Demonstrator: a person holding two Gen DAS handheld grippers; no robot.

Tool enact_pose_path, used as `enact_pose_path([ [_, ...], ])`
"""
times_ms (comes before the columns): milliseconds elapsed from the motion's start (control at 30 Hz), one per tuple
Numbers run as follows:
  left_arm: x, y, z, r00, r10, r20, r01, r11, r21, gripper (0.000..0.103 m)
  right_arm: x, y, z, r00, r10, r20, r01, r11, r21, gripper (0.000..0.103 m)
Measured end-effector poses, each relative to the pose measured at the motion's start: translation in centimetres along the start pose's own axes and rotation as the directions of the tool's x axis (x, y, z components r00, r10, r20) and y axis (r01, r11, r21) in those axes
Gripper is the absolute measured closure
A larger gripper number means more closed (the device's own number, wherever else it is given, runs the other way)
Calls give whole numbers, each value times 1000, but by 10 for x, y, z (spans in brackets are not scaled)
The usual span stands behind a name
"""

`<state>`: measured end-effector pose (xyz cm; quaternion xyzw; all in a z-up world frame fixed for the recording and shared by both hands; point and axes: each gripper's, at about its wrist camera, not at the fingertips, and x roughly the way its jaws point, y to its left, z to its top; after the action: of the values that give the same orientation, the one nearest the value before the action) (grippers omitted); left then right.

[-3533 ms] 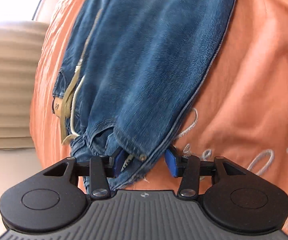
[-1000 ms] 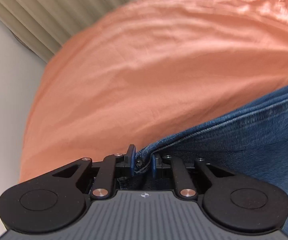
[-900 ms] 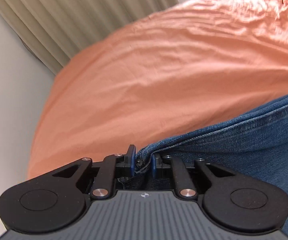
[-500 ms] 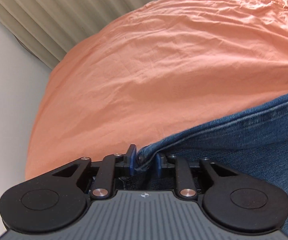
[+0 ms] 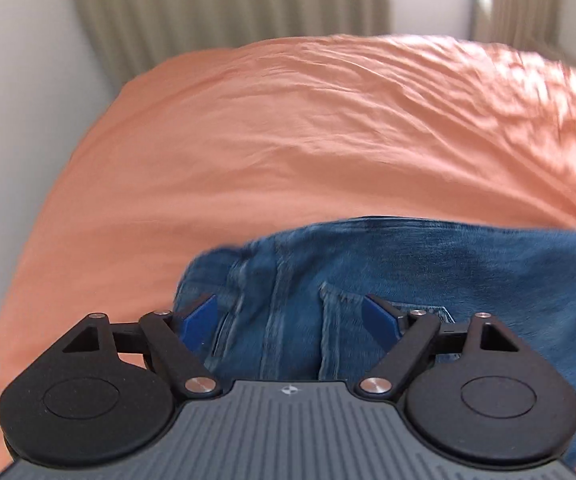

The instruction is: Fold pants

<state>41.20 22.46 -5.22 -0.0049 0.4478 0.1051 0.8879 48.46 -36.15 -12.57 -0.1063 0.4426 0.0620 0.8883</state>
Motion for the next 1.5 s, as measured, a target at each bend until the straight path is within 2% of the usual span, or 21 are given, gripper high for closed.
enact_pose_path([
  [100, -17, 49, -33, 997, -68, 26, 72, 973, -218, 12, -17, 38, -15, 993, 112, 32, -114, 990, 85, 35],
  [200, -22, 91, -73, 990, -117, 82, 141, 890, -433, 12, -24, 77, -26, 981, 185, 59, -191, 973, 126, 35],
  [233, -20, 101, -85, 985, -137, 102, 169, 851, -498, 12, -25, 89, -29, 978, 200, 61, -207, 968, 142, 35],
  [333, 1, 128, -124, 966, -207, 156, 257, 693, -673, 12, -23, 121, -35, 966, 251, 68, -260, 937, 232, 35],
  [433, 27, 136, -149, 951, -222, 217, 307, 575, -758, 12, -21, 146, -37, 962, 262, 79, -273, 921, 278, 35],
  [567, 68, 140, -164, 914, -268, 304, 392, 396, -830, 12, -22, 167, -37, 966, 247, 79, -259, 929, 263, 35],
  [600, 77, 140, -164, 908, -276, 315, 403, 370, -837, 13, -23, 169, -36, 967, 241, 78, -253, 932, 259, 35],
  [667, 92, 139, -161, 903, -276, 329, 413, 344, -843, 24, -26, 170, -38, 970, 233, 75, -244, 935, 256, 35],
  [700, 98, 139, -158, 903, -281, 326, 410, 336, -848, 37, -27, 170, -38, 972, 225, 70, -236, 937, 259, 35],
  [733, 101, 139, -156, 907, -277, 317, 399, 328, -856, 42, -27, 166, -38, 974, 216, 64, -225, 937, 265, 35],
  [767, 101, 140, -152, 912, -267, 310, 390, 337, -857, 54, -28, 162, -39, 976, 207, 62, -216, 937, 273, 35],
  [833, 92, 137, -139, 926, -237, 294, 369, 409, -835, 78, -31, 156, -42, 980, 189, 62, -199, 937, 288, 35],
  [900, 67, 132, -121, 927, -204, 316, 376, 501, -780, 84, -37, 149, -46, 983, 169, 75, -184, 935, 302, 35],
  [1000, 36, 129, -101, 916, -194, 350, 398, 542, -740, 88, -42, 139, -55, 984, 150, 91, -172, 926, 335, 35],
  [1067, 30, 125, -89, 933, -150, 326, 344, 634, -693, 89, -44, 134, -63, 986, 139, 92, -163, 919, 358, 36],
  [1100, 33, 124, -86, 944, -127, 303, 308, 665, -680, 89, -44, 131, -67, 987, 135, 87, -158, 915, 370, 36],
  [1233, 68, 140, -93, 981, -79, 176, 182, 686, -704, 89, -49, 115, -82, 990, 122, 76, -143, 902, 408, 39],
  [1367, 93, 132, -105, 994, -48, 98, 102, 723, -684, 88, -58, 89, -94, 994, 80, 74, -104, 896, 431, 39],
  [1400, 96, 131, -105, 995, -45, 88, 94, 717, -690, 86, -62, 80, -97, 995, 70, 76, -96, 892, 441, 39],
  [1433, 97, 130, -102, 997, -41, 72, 80, 718, -692, 76, -66, 69, -102, 995, 60, 77, -88, 885, 457, 39],
  [1500, 92, 129, -98, 999, -27, 33, 42, 741, -670, 66, -75, 46, -110, 996, 41, 83, -77, 869, 489, 39],
])
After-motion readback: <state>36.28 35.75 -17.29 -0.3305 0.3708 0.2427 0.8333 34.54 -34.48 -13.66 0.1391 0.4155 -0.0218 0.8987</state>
